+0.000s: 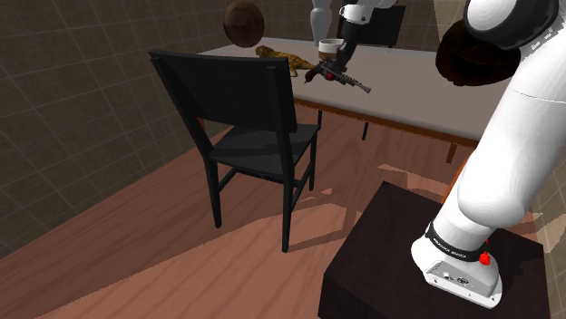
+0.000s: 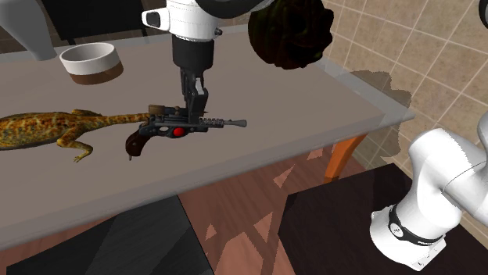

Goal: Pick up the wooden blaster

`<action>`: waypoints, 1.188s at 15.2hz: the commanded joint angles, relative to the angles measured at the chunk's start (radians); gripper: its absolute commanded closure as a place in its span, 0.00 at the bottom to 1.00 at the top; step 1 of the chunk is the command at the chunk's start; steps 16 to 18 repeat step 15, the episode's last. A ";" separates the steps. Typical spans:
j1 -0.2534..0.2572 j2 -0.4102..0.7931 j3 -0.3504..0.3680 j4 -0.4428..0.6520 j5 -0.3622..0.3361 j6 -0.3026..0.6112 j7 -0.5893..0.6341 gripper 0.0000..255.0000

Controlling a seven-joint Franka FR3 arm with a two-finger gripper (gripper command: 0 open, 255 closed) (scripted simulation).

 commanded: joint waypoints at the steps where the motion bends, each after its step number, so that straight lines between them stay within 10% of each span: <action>1: -0.001 0.003 0.000 0.028 0.001 -0.025 0.004 1.00; 18: -0.016 0.044 -0.009 0.237 0.019 -0.200 0.016 1.00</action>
